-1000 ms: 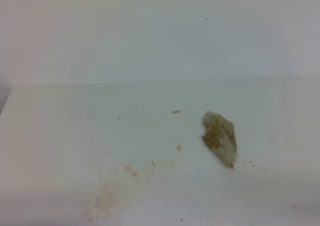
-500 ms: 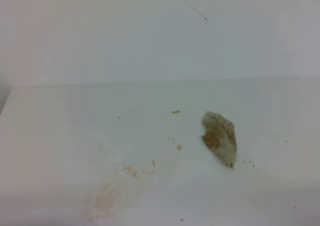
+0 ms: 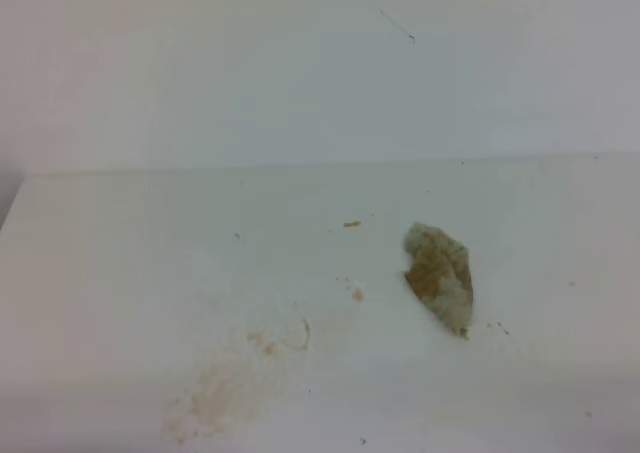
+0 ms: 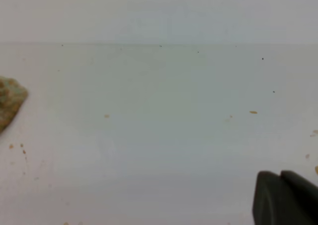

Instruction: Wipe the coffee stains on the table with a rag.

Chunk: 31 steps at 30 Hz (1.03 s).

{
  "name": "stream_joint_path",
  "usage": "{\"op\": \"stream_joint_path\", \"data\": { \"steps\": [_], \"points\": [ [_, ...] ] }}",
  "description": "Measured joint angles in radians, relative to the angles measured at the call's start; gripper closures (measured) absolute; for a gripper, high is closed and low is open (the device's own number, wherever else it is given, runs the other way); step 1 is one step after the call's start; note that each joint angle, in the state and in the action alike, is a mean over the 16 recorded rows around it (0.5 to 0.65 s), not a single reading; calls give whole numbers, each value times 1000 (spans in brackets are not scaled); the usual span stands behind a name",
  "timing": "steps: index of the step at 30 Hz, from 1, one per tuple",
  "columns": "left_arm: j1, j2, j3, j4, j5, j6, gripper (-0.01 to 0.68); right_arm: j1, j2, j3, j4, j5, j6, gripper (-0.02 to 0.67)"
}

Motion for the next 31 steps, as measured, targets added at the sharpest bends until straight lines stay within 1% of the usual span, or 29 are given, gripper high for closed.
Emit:
{"op": "stream_joint_path", "data": {
  "steps": [31],
  "points": [
    [0,0,0,0,0,0,672,0,0,0,0,0,0,646]
  ]
}}
